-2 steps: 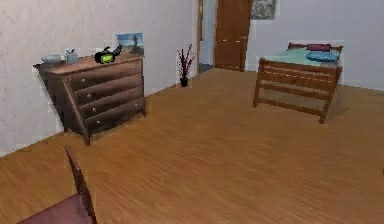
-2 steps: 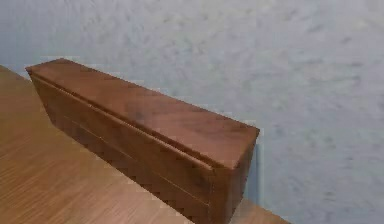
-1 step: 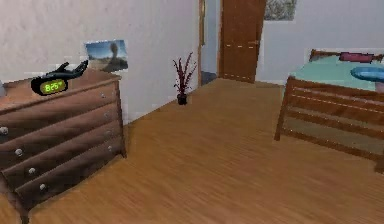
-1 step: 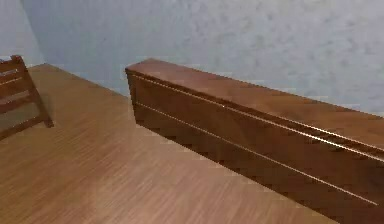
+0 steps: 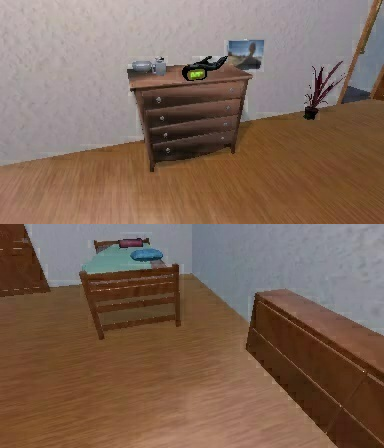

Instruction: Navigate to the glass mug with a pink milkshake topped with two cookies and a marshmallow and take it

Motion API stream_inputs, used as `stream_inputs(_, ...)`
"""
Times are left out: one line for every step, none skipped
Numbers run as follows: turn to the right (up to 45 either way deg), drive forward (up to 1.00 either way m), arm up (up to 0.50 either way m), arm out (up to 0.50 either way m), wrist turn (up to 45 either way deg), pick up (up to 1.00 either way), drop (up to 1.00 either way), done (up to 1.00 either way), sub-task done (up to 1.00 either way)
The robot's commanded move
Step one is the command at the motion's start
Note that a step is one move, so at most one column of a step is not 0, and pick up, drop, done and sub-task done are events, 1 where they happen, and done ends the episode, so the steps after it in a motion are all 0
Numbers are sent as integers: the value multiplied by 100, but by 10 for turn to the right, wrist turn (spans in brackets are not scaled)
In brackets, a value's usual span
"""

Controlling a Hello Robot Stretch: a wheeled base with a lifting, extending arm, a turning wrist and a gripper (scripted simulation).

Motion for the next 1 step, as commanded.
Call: stream_inputs(0,5,0,0,0,0,0,0,0)
